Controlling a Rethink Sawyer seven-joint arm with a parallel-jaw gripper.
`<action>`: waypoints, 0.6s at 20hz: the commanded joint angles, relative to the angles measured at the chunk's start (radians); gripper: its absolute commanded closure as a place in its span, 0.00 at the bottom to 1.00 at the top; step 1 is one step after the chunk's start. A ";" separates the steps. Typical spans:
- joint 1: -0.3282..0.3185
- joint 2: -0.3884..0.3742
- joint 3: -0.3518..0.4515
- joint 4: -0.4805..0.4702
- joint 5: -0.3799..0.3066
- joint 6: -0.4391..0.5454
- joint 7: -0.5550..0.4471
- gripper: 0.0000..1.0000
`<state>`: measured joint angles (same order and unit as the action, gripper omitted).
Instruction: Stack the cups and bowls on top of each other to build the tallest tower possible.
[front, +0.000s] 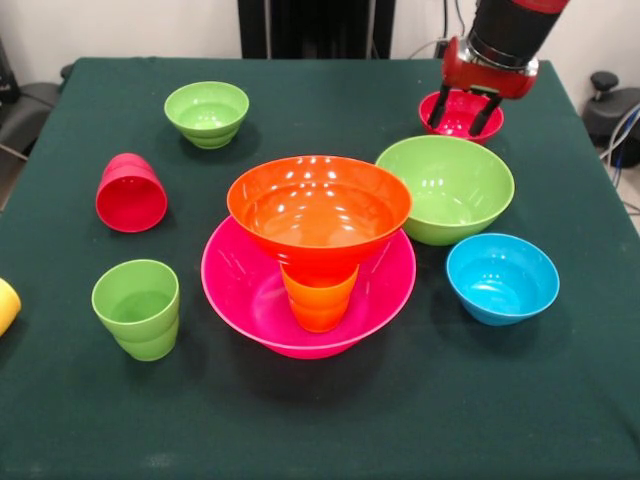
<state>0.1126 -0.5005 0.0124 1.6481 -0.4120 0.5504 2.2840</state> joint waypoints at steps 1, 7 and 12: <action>-0.020 -0.045 0.070 0.013 -0.055 -0.097 -0.034 0.00; -0.002 -0.092 0.066 0.078 -0.086 -0.110 -0.051 0.00; 0.013 -0.099 0.053 0.120 -0.104 -0.144 -0.023 0.00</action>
<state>0.1112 -0.5848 0.0115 1.6698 -0.4358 0.4984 2.2840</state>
